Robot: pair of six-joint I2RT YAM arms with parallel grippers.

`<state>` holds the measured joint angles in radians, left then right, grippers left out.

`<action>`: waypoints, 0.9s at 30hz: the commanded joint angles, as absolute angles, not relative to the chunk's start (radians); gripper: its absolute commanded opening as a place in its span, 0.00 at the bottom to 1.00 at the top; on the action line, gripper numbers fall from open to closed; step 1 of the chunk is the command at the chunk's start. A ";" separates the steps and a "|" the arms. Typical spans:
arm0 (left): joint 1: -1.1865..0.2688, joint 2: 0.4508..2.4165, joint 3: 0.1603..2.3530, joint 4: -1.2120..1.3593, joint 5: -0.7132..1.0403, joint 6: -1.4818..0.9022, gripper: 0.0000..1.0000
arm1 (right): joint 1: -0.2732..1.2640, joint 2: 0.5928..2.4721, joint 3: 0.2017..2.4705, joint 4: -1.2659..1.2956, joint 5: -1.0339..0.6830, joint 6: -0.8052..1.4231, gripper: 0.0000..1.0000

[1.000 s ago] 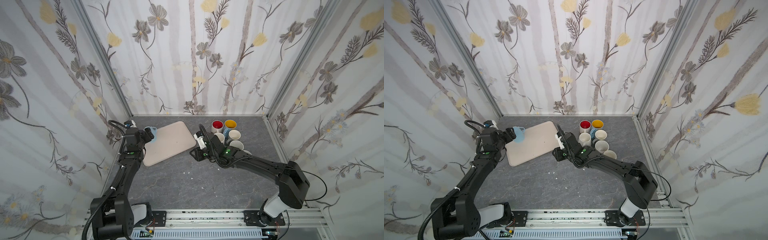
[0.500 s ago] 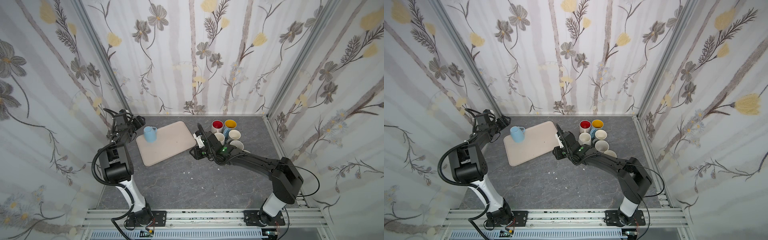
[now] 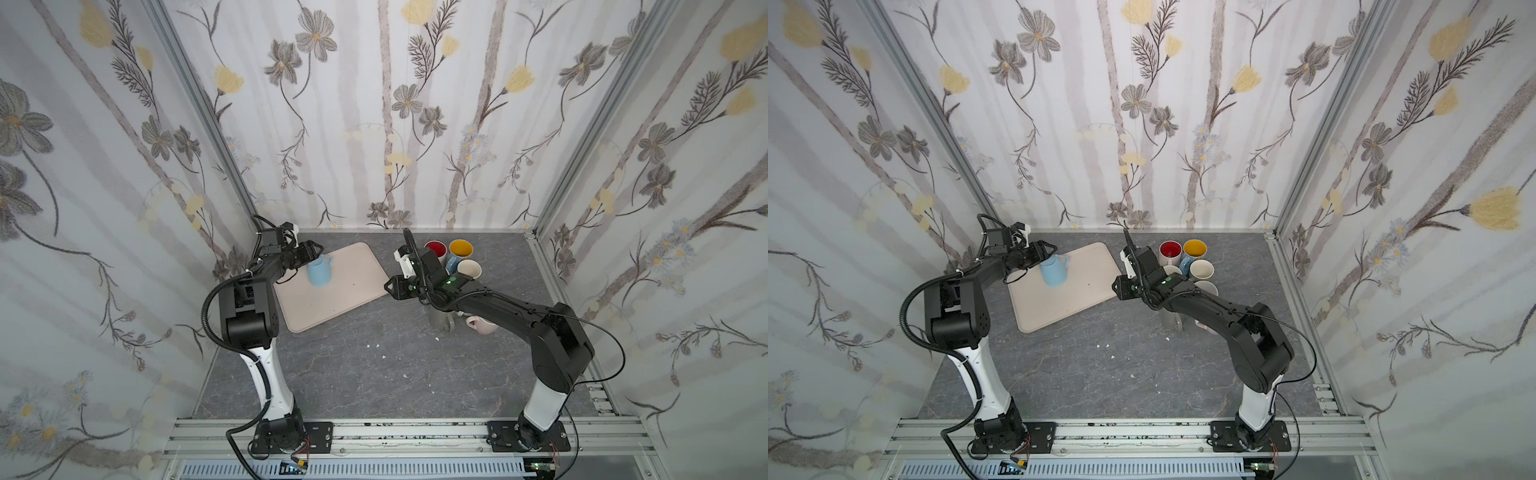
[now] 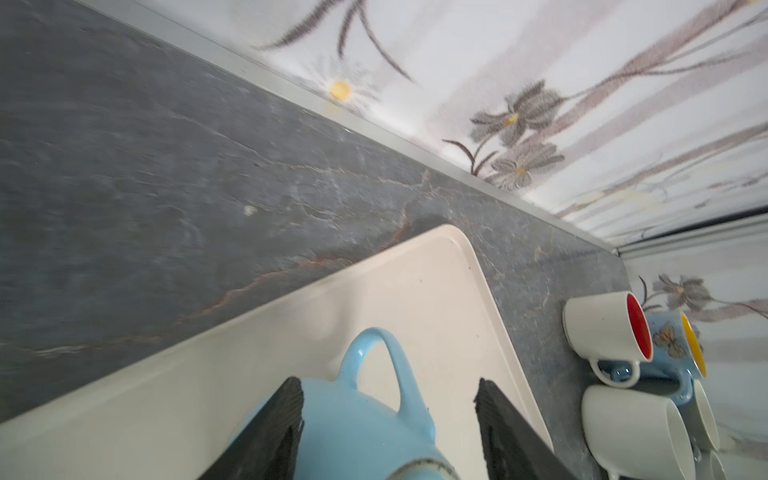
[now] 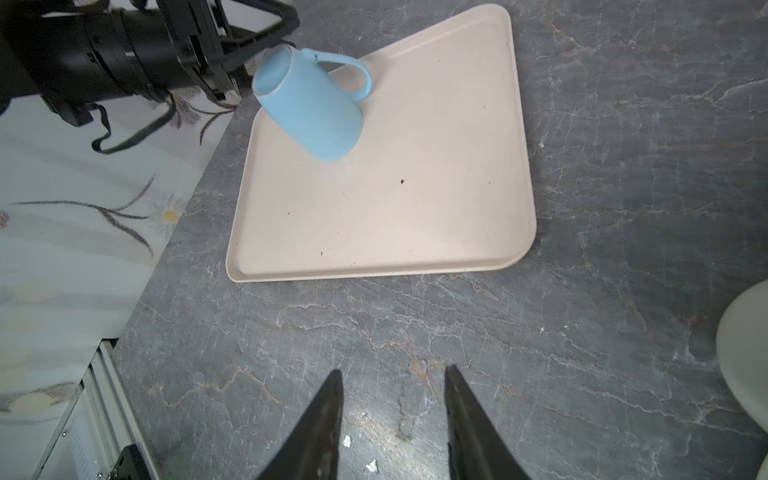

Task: Turn the mug right side up

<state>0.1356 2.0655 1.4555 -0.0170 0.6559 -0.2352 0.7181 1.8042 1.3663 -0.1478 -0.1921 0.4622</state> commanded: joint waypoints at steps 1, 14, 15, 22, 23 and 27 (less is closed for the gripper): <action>0.079 2.060 1.447 -0.084 0.711 -0.150 0.65 | 0.707 1.831 1.407 -0.136 -0.217 0.430 0.41; -0.116 2.095 1.534 -0.261 0.686 0.032 0.52 | 0.632 2.198 1.832 -0.133 -0.240 0.394 0.40; -0.124 2.096 1.543 -0.282 0.687 0.052 0.52 | 0.627 2.240 1.875 -0.132 -0.250 0.397 0.40; -0.164 2.053 1.551 -0.313 0.677 0.116 0.62 | 0.614 2.500 2.185 -0.082 -0.362 0.426 0.39; -0.164 2.040 1.547 -0.304 0.674 0.112 0.63 | 0.614 2.525 2.201 -0.057 -0.380 0.438 0.39; -0.163 1.968 1.496 -0.244 0.649 0.097 0.68 | 0.615 2.584 2.210 0.057 -0.437 0.491 0.38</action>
